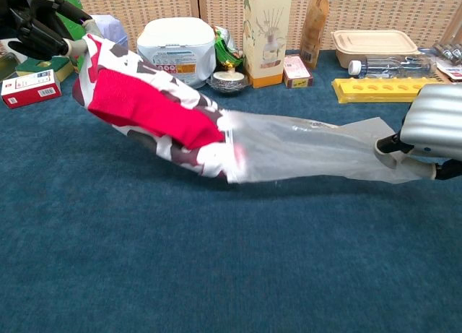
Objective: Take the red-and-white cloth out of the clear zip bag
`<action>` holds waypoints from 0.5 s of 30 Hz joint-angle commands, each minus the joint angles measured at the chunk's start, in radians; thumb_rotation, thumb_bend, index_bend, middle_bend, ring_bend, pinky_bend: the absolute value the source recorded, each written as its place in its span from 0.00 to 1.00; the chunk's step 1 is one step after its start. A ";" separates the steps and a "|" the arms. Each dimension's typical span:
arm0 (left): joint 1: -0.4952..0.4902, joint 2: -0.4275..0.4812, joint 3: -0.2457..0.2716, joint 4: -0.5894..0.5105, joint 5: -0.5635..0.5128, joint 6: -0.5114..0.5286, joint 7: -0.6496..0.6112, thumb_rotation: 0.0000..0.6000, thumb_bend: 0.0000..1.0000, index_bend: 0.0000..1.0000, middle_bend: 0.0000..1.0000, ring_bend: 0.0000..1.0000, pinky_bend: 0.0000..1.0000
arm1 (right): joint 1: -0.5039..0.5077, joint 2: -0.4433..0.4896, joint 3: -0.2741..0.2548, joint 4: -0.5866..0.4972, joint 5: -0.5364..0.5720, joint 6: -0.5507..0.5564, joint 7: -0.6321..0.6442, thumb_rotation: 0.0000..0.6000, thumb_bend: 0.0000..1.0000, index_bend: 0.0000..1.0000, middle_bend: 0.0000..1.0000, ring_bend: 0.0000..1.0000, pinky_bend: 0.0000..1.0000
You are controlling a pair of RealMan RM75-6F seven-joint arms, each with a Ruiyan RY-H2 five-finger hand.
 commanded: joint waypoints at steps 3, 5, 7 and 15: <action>-0.022 -0.054 0.019 0.036 -0.028 -0.004 0.042 1.00 0.55 0.88 1.00 1.00 0.97 | -0.014 0.013 0.008 0.017 0.018 0.008 0.008 1.00 0.63 0.78 0.92 1.00 0.97; -0.027 -0.070 0.025 0.049 -0.037 0.000 0.058 1.00 0.55 0.88 1.00 1.00 0.97 | -0.018 0.015 0.011 0.023 0.024 0.010 0.010 1.00 0.63 0.78 0.92 1.00 0.97; -0.030 -0.082 0.026 0.059 -0.044 0.007 0.068 1.00 0.55 0.88 1.00 1.00 0.97 | -0.021 0.016 0.015 0.026 0.030 0.011 0.014 1.00 0.63 0.78 0.92 1.00 0.97; -0.020 -0.081 0.011 0.057 -0.036 0.023 0.070 1.00 0.49 0.76 0.96 0.91 0.92 | -0.021 0.038 0.025 -0.007 0.048 -0.012 0.007 1.00 0.54 0.54 0.78 0.94 0.90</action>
